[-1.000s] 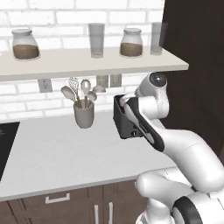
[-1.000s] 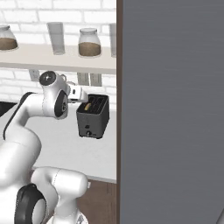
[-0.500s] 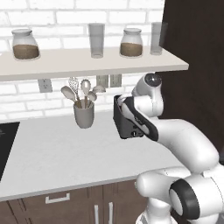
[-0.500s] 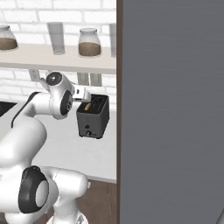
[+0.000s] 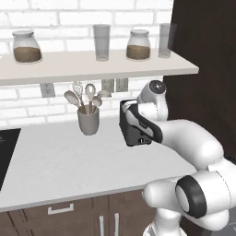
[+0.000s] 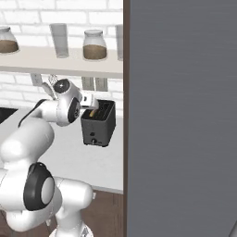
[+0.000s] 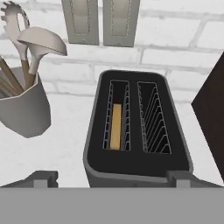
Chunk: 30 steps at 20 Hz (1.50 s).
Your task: Start the toaster. Once the lever pops up, take the bread to the plate on the dining counter.
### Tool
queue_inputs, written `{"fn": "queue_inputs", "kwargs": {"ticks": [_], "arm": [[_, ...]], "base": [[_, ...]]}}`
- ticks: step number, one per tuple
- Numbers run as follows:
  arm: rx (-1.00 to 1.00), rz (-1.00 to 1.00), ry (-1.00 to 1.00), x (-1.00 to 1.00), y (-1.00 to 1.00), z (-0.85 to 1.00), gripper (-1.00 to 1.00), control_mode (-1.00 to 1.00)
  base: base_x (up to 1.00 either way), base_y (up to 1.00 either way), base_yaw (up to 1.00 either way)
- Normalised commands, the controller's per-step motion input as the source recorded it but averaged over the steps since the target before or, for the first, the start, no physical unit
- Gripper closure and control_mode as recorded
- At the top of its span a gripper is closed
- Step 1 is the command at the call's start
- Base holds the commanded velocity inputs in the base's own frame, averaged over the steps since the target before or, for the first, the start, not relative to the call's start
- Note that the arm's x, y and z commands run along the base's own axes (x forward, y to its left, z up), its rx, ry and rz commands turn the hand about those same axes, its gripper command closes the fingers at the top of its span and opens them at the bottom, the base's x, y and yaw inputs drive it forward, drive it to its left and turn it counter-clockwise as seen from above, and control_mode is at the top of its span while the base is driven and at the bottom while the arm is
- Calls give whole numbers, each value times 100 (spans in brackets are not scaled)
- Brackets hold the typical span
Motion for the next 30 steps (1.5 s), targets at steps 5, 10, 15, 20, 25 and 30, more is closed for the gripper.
{"fn": "queue_inputs", "kwargs": {"ticks": [5,10,15,20,25,30], "arm": [[0,0,0,26,0,-3,-100,-100],[0,0,-1,21,0,-6,-100,-100],[0,0,-3,10,0,-12,-100,-100],[0,0,-4,5,-1,-10,-100,-100],[0,0,-4,3,-5,-8,-100,-100],[1,0,-4,0,-13,-2,-100,-100]], "base": [[0,0,0],[0,0,0],[0,0,0],[0,0,0],[0,0,0],[0,0,0]]}}
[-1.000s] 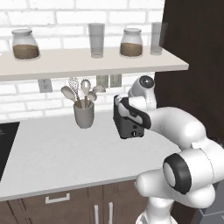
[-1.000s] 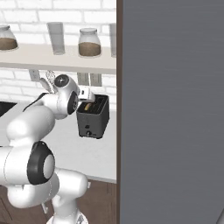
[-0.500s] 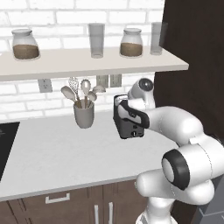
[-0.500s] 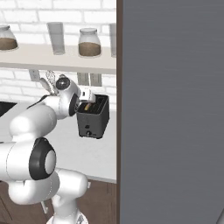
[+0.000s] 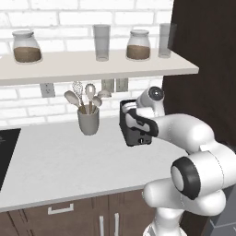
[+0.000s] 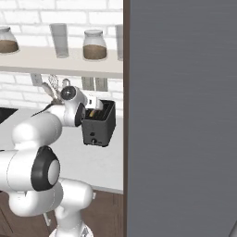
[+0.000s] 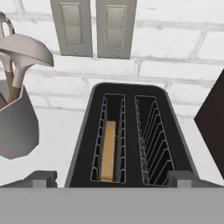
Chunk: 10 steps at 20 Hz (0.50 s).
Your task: Start the toaster. Once the lever pops up, take the bread to the plate on the dining counter.
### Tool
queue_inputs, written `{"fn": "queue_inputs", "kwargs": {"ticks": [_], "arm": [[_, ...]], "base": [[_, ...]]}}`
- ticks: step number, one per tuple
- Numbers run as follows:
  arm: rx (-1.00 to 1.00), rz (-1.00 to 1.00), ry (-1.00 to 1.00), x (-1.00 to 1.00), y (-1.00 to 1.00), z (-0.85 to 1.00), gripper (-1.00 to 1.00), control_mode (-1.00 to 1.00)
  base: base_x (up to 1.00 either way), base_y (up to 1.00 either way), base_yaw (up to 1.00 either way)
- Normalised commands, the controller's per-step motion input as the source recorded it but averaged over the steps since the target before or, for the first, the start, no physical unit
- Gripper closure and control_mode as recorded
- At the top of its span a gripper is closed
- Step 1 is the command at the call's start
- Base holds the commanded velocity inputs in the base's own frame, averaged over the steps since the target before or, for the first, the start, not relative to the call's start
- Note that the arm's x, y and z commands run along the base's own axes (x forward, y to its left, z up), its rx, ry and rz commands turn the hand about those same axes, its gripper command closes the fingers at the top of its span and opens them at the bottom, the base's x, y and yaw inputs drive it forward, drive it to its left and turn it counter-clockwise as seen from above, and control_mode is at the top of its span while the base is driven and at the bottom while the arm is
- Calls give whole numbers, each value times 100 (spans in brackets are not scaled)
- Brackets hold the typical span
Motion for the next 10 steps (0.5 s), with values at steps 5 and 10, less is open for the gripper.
{"fn": "queue_inputs", "kwargs": {"ticks": [5,10], "arm": [[1,0,0,0,-2,0,-100,-100],[0,0,0,0,0,0,-100,-100]], "base": [[0,0,0],[0,0,0]]}}
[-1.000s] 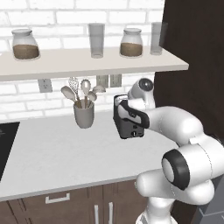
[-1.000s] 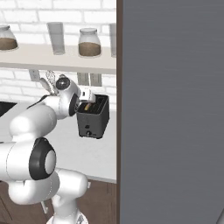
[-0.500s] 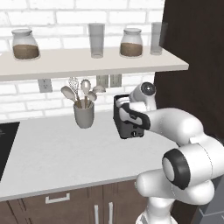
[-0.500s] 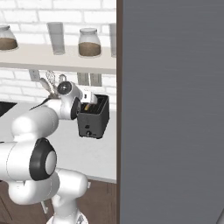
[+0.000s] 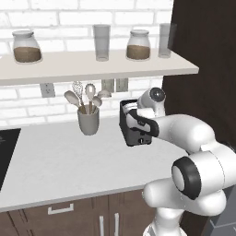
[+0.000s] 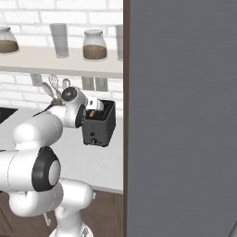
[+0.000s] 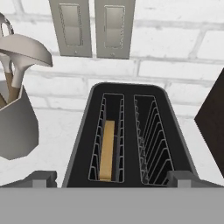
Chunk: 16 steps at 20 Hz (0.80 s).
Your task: Start the toaster. Once the lever pops up, take the bread to the plate on the dining counter.
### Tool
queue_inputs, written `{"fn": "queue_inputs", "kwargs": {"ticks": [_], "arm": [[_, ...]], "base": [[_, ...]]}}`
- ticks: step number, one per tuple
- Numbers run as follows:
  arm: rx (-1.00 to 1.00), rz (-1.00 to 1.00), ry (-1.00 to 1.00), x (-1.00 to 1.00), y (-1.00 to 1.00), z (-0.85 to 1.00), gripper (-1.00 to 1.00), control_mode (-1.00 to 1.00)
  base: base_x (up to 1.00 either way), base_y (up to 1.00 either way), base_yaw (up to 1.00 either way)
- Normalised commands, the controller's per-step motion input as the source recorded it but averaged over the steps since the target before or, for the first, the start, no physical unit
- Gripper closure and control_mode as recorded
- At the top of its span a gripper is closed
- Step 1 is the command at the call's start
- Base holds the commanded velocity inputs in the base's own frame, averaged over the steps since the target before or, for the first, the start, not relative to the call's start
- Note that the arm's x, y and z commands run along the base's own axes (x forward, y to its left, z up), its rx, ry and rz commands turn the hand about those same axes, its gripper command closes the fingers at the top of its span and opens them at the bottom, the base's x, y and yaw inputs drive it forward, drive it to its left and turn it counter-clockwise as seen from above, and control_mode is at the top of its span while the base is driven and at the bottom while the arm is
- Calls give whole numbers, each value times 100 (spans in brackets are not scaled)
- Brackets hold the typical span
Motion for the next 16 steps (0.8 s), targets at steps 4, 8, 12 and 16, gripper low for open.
{"fn": "queue_inputs", "kwargs": {"ticks": [4,8,12,16], "arm": [[0,0,0,0,0,0,-100,-100],[0,0,0,0,0,0,-100,-100],[0,0,0,0,0,0,-100,-100],[0,0,0,0,0,0,-100,-100]], "base": [[0,0,0],[0,0,0],[0,0,0],[0,0,0]]}}
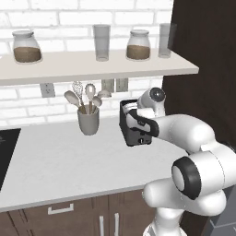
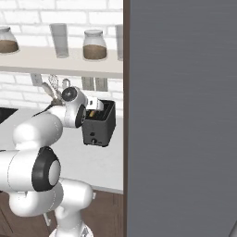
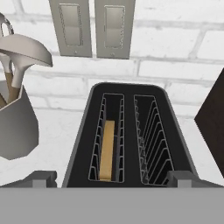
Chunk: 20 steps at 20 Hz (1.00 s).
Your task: Start the toaster. Once the lever pops up, take the bread to the plate on the dining counter.
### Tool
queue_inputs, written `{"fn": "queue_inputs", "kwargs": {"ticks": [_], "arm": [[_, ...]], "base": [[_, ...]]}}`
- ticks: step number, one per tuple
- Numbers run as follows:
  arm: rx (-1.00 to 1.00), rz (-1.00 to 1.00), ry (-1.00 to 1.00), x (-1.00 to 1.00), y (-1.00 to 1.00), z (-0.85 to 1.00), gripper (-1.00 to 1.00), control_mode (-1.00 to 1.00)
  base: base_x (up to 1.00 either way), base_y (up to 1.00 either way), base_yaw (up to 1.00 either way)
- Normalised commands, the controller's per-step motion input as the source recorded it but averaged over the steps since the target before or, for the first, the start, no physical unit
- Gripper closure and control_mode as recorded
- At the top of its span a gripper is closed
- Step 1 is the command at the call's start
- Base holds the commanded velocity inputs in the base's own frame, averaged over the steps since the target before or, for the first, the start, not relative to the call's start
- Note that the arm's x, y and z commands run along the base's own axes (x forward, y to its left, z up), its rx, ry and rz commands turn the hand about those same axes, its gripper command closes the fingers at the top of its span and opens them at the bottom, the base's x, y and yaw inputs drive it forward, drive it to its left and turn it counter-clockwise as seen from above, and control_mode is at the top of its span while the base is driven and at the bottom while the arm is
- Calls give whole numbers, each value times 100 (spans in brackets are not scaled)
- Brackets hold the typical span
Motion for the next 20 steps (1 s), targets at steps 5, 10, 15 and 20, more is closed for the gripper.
{"fn": "queue_inputs", "kwargs": {"ticks": [5,10,15,20], "arm": [[0,0,0,0,0,0,-100,-100],[0,0,0,0,0,0,-100,-100],[0,0,0,0,0,0,-100,-100],[0,0,0,0,0,0,-100,-100]], "base": [[0,0,0],[0,0,0],[0,0,0],[0,0,0]]}}
